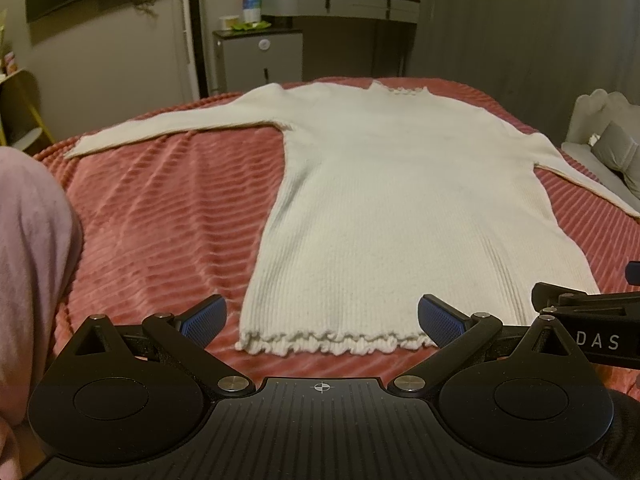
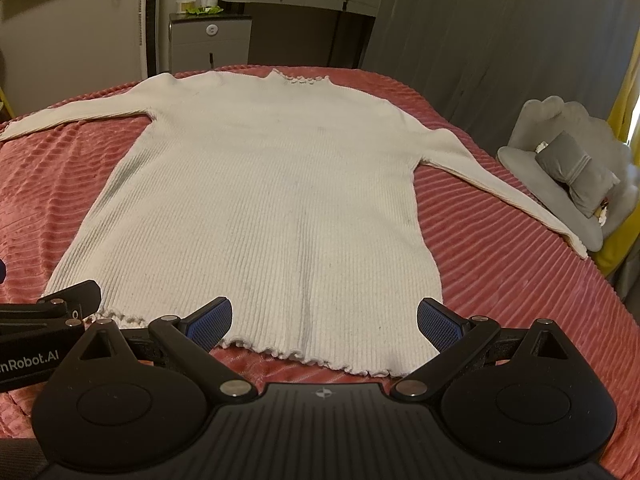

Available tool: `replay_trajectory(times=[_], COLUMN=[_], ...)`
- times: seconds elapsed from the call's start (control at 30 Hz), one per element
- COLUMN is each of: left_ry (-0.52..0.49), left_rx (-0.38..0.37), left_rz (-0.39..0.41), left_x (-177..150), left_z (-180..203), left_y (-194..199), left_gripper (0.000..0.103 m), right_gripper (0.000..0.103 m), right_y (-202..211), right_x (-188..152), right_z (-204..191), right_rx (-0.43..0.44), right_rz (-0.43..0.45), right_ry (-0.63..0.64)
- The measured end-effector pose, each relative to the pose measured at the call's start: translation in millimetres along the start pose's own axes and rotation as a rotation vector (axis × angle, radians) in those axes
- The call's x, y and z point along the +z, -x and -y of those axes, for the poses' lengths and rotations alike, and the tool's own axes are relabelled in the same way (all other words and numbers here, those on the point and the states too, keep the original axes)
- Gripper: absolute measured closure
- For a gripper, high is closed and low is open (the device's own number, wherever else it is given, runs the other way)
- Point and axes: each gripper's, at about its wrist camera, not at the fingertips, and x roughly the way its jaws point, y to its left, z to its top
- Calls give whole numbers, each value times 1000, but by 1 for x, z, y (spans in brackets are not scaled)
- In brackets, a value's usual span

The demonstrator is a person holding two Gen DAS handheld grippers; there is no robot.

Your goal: Fold small clothes

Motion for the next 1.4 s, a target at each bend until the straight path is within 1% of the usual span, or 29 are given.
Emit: replay_trajectory(times=[0.97, 1.4], left_ry=[4, -1], left_rx=[-1, -12], left_rz=[-19, -23], left_x=[-1, 0], left_z=[-2, 1], left_y=[-4, -8], left_gripper=[0, 0], right_gripper=[4, 4], right_y=[-3, -6], right_x=[1, 2], right_z=[1, 8], right_rx=[22, 62], right_rz=[-13, -22], right_ry=[-7, -51])
